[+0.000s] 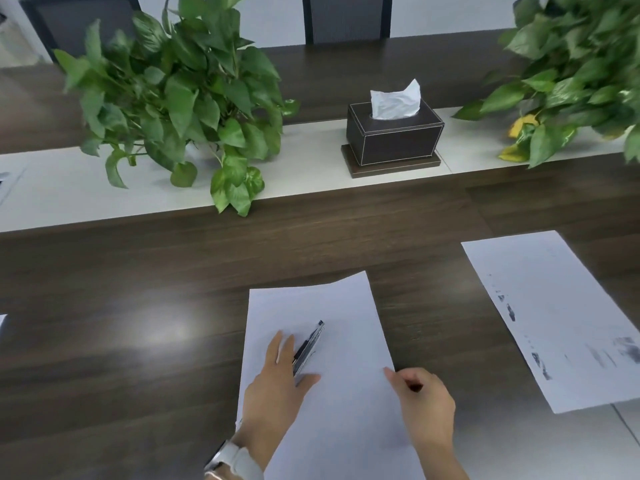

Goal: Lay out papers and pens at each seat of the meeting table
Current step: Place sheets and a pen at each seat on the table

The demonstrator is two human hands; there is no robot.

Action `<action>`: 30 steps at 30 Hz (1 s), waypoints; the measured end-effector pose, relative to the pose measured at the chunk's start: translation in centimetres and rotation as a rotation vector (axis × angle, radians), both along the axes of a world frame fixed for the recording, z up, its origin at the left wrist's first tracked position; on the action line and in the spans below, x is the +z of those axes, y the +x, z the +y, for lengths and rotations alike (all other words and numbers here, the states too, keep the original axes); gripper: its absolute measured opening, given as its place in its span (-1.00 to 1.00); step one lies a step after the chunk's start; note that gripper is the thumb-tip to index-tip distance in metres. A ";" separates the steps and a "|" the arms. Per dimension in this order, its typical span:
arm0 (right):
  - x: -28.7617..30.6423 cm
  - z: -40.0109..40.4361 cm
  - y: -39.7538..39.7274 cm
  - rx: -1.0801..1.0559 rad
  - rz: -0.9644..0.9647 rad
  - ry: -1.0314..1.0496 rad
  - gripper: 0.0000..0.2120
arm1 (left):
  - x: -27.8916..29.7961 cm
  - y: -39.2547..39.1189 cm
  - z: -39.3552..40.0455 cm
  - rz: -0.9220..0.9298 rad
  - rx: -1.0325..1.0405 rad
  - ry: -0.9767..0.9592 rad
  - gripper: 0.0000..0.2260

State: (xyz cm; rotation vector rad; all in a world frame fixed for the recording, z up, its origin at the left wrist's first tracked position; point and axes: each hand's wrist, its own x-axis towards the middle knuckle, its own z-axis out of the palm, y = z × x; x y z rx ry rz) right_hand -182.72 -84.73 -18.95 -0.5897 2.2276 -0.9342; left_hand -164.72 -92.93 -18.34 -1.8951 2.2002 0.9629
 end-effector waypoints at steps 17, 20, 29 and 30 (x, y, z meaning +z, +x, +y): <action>-1.4 -1.3 -18.5 -0.013 0.492 0.073 -0.73 | -0.5 -20.5 -0.6 -0.080 -0.637 0.088 -0.20; -1.6 -0.8 -21.2 0.056 0.577 0.228 -0.55 | -0.5 -21.8 -0.3 -0.091 -0.650 0.100 -0.20; -2.7 0.2 -25.0 0.213 0.481 0.405 -0.45 | -0.6 -24.7 0.3 -0.103 -0.641 0.062 -0.20; -2.7 0.2 -25.2 0.216 0.474 0.409 -0.45 | -0.6 -25.1 0.4 -0.105 -0.639 0.063 -0.20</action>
